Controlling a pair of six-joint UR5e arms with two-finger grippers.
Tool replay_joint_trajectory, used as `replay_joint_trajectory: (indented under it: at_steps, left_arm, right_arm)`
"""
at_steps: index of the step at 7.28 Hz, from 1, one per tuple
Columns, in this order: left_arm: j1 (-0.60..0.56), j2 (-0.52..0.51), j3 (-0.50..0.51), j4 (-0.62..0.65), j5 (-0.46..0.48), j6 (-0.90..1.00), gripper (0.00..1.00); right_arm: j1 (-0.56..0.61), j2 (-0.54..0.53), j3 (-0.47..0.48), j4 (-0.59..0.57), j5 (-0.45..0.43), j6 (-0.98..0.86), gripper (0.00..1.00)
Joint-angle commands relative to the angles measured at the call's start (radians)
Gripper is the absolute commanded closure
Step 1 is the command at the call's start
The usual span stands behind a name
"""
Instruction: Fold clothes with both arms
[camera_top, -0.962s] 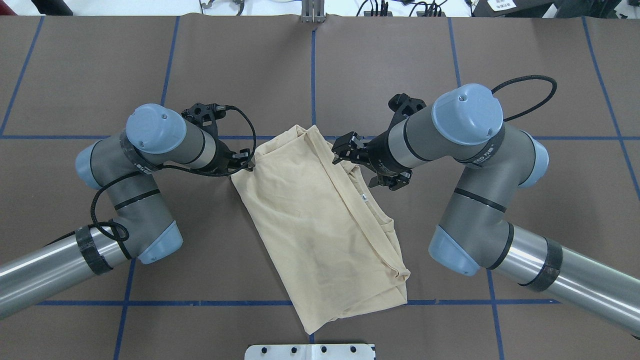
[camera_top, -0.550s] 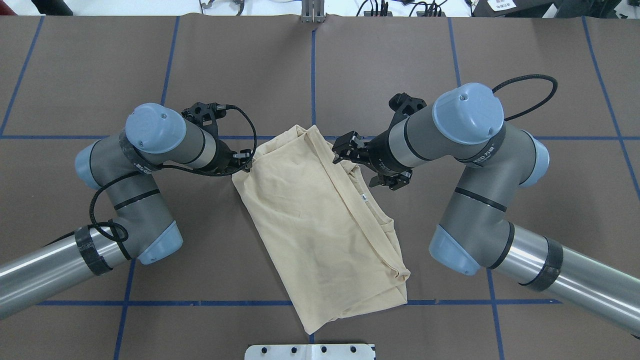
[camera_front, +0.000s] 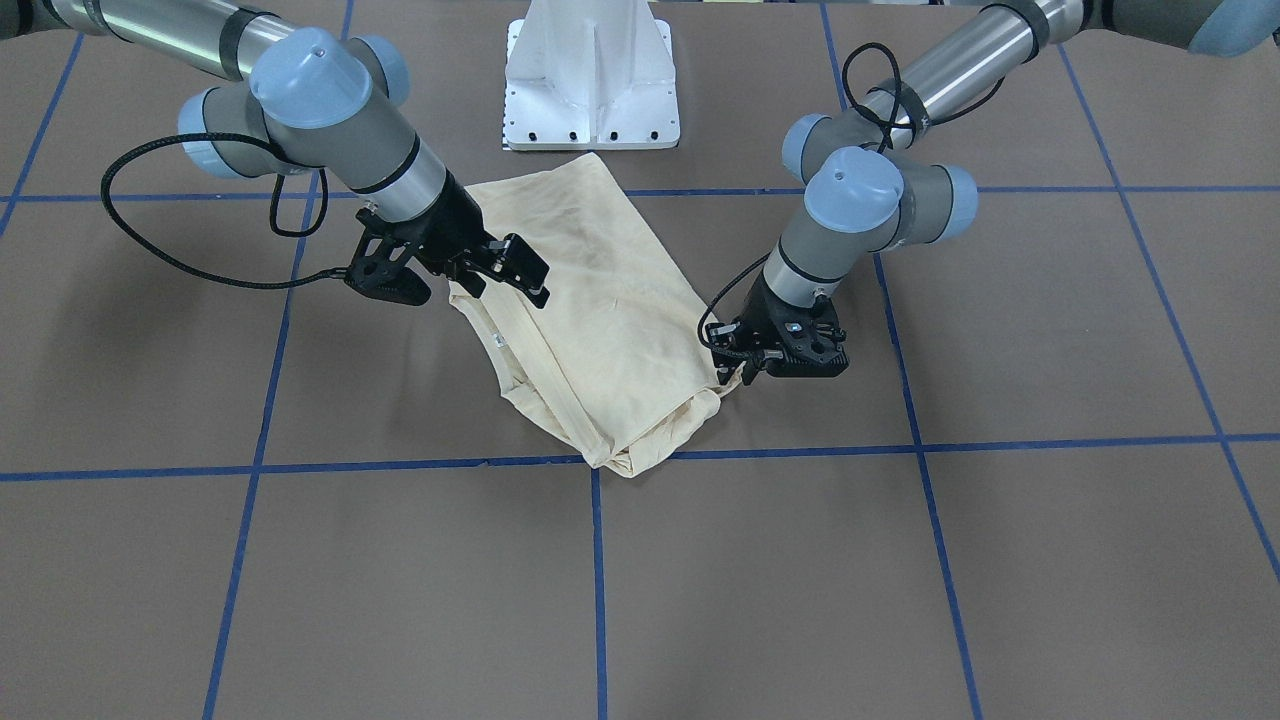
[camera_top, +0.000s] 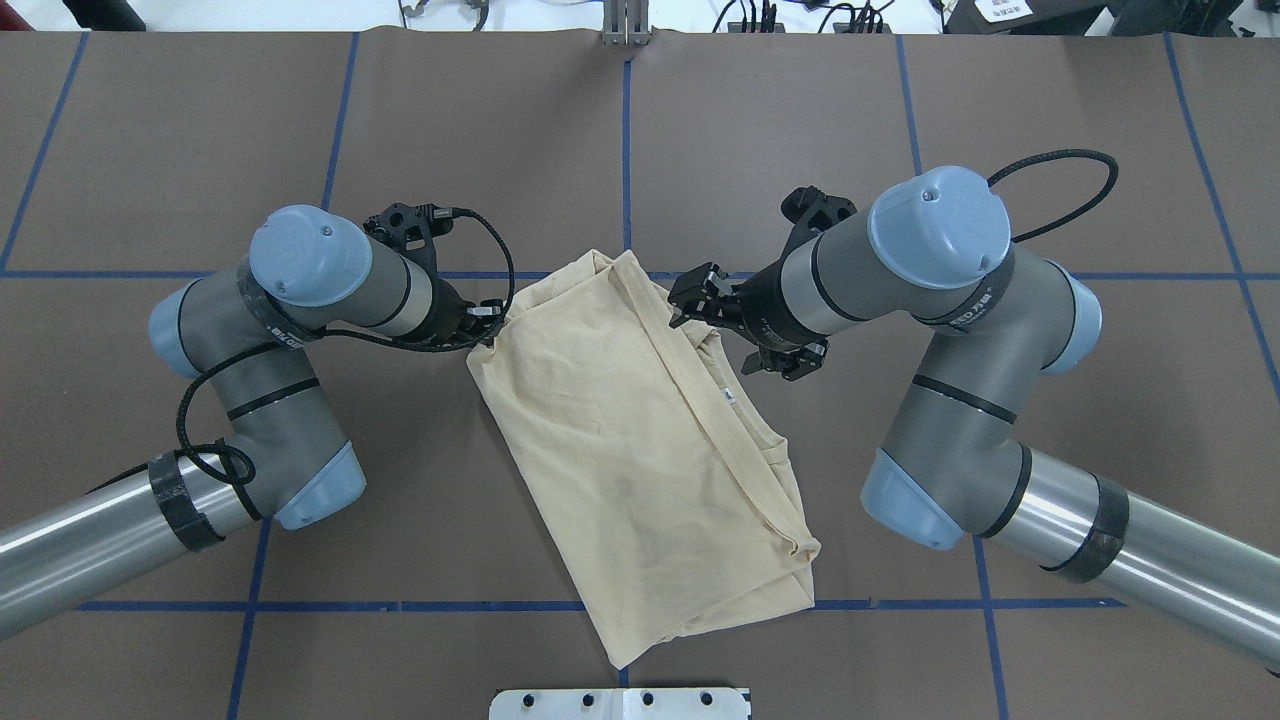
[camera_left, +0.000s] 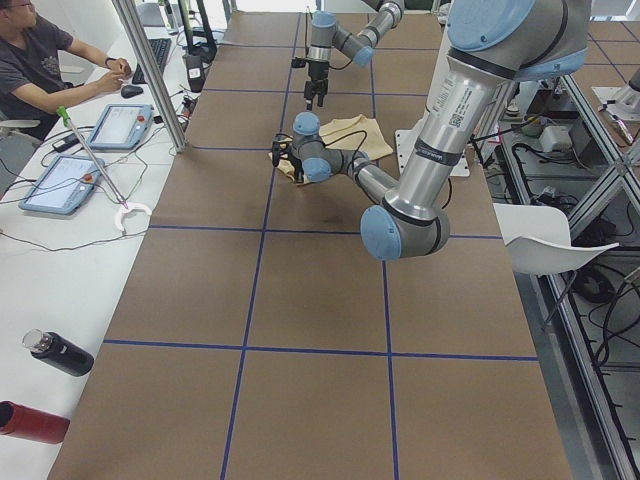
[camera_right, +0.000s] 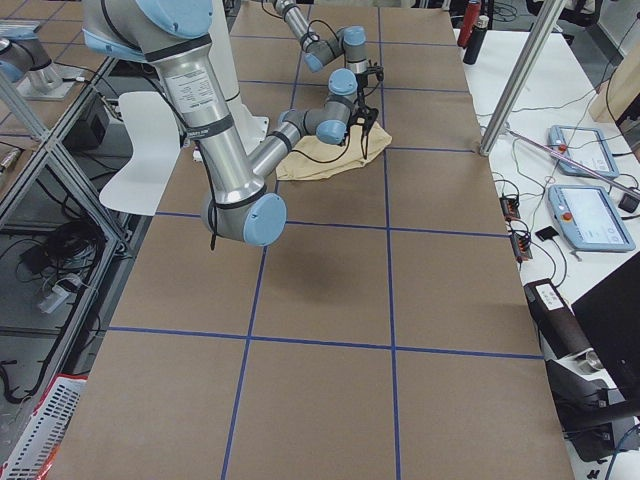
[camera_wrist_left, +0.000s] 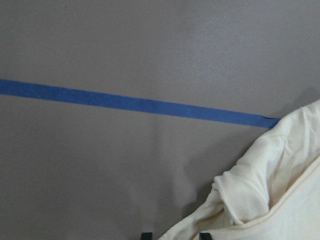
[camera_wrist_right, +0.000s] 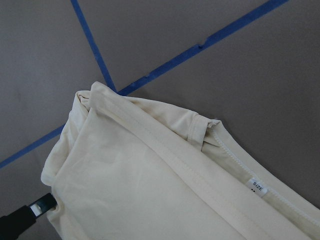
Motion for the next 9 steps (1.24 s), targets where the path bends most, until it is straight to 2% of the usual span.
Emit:
replay_joint_trajectory:
  at_steps: [1, 3, 6, 8, 9]
  left_arm:
    - [-0.003, 0.003, -0.018, 0.015, -0.006, -0.007, 1.0]
    - [-0.004, -0.008, -0.078, 0.102, -0.009, -0.006, 1.0]
    - [-0.046, -0.046, -0.06, 0.109, -0.004, 0.002, 1.0]
    - [-0.096, -0.158, 0.093, 0.099, -0.003, 0.035, 1.0]
    - [-0.113, -0.177, 0.136, 0.092, -0.001, 0.068, 1.0]
  right_arm:
    - [0.0, 0.0, 0.0, 0.0, 0.0, 0.0, 0.0]
    - [0.003, 0.0, 0.002, 0.0, 0.0, 0.0, 0.0]
    - [0.011, 0.0, 0.008, 0.003, 0.006, 0.0, 0.0]
    - [0.014, -0.002, 0.008, 0.004, 0.006, 0.0, 0.0]
    - [0.013, 0.0, 0.008, 0.004, 0.002, 0.0, 0.0]
